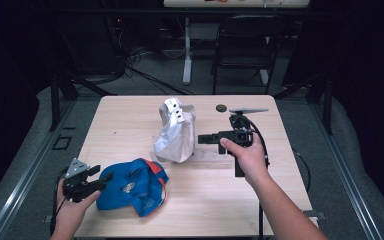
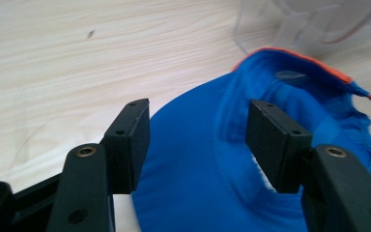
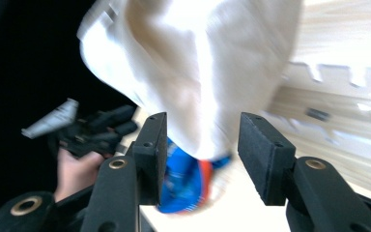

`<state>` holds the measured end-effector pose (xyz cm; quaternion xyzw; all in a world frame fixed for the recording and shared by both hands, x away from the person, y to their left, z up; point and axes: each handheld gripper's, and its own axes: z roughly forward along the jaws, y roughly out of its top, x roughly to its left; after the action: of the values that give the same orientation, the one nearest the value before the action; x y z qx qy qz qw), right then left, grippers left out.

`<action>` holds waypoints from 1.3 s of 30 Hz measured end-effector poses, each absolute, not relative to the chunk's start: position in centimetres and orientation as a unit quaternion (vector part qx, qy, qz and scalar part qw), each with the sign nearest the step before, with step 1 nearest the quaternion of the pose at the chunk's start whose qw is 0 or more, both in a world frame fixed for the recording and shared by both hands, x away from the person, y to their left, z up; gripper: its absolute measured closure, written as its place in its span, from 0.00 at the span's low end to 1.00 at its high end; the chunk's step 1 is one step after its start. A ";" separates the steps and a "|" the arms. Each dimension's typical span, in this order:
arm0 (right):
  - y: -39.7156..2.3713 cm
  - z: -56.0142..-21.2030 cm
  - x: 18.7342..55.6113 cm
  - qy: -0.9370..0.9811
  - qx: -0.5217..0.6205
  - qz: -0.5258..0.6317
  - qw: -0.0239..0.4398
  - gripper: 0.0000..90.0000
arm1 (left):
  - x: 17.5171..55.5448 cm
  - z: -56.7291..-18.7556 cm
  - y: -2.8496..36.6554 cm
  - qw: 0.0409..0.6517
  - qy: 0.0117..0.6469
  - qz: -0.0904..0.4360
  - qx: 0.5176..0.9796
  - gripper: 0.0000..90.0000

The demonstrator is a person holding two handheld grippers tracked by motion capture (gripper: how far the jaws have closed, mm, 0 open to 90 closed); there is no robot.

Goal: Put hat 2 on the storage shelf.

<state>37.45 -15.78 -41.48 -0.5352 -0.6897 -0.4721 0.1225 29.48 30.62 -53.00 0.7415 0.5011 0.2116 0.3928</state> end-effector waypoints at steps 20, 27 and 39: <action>-16.5 -49.5 30.9 -0.705 -0.539 -0.458 0.053 0.56 | 29.4 -56.8 32.6 0.371 0.551 0.176 0.727 0.41; -18.0 -52.6 29.6 -0.676 -0.559 -0.477 0.061 0.56 | 30.3 -58.0 32.0 0.350 0.553 0.172 0.736 0.39; -18.0 -55.6 29.0 -0.664 -0.576 -0.471 0.075 0.54 | 30.5 -58.3 31.0 0.356 0.532 0.153 0.753 0.38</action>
<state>28.98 -18.05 -55.56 -0.5758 -0.6640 -0.4712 0.0746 30.53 30.96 -58.32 0.7526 0.5323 0.1530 0.3560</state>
